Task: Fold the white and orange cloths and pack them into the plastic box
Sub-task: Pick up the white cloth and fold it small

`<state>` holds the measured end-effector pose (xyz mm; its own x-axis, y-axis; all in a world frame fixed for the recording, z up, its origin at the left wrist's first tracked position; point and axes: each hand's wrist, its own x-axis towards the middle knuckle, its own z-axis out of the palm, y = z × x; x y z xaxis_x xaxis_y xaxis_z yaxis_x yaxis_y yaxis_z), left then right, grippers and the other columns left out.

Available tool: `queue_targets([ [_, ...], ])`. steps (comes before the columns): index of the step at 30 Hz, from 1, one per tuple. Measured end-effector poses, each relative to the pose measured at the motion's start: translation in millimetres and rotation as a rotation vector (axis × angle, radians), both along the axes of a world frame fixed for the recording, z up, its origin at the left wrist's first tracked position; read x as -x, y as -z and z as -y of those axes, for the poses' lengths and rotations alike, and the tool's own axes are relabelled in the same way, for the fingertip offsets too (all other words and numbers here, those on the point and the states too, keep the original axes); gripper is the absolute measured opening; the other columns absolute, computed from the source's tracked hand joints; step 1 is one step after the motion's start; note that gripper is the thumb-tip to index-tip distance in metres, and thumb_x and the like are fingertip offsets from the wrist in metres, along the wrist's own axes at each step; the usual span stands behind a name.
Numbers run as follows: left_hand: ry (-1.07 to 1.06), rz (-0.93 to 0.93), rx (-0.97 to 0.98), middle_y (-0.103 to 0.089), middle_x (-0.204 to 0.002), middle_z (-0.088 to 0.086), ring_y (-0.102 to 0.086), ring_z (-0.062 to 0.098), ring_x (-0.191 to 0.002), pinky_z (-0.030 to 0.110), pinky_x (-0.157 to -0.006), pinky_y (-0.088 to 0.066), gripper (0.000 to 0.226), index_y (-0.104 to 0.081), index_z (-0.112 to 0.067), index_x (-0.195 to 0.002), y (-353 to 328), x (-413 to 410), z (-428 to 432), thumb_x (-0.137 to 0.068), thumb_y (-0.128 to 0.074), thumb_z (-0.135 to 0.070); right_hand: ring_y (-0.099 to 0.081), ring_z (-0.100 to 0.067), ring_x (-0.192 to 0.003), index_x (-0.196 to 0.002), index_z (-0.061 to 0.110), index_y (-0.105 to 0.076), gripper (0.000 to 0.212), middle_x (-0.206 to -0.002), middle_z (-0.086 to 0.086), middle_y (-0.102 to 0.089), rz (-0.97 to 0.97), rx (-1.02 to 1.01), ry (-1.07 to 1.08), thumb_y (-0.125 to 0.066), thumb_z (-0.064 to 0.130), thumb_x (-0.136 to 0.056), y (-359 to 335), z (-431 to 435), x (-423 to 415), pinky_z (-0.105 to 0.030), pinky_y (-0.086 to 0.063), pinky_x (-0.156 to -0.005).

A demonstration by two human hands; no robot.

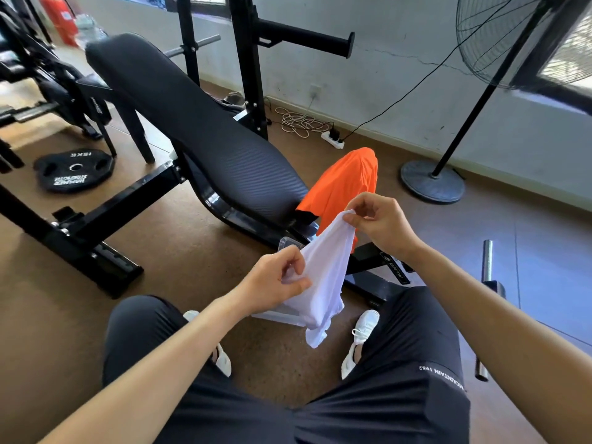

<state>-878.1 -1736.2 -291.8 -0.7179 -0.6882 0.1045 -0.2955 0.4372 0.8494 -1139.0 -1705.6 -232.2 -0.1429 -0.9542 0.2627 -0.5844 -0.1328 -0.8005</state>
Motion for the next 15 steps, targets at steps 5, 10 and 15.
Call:
queue_targets([
  [5,-0.085,0.217,0.211,-0.054,-0.068,-0.003,-0.047,0.018,-0.061,0.035,-0.063,-0.039,0.036,-0.047,-0.034,-0.106,-8.4,-33.4,7.7,-0.082,-0.074,-0.032,-0.058,-0.005,-0.067,-0.085,0.012,-0.069,0.009,-0.072,0.017,-0.065,0.011,-0.043,0.017,-0.073,0.004,-0.088,6.2,-5.3,5.5,-0.022,-0.047,-0.069],
  [10,-0.081,0.49,0.552,-0.059,-0.076,-0.004,-0.057,0.028,-0.079,0.034,-0.072,-0.039,0.019,-0.049,-0.033,-0.078,-16.3,-44.4,23.6,-0.076,-0.05,-0.052,-0.056,-0.003,-0.069,-0.087,0.008,-0.068,0.007,-0.075,0.014,-0.063,-0.051,-0.046,-0.001,-0.072,0.003,-0.089,13.1,-8.2,-2.7,-0.015,-0.045,-0.068],
  [15,-0.052,0.482,0.603,-0.047,-0.067,-0.008,-0.05,0.02,-0.08,0.034,-0.081,-0.034,0.029,-0.054,-0.027,-0.07,-31.9,-45.3,46.0,-0.076,-0.044,-0.054,-0.055,-0.005,-0.071,-0.086,0.012,-0.067,0.01,-0.076,0.013,-0.062,-0.132,-0.019,-0.009,-0.071,0.003,-0.089,11.0,-4.4,-3.5,-0.013,-0.045,-0.068],
])
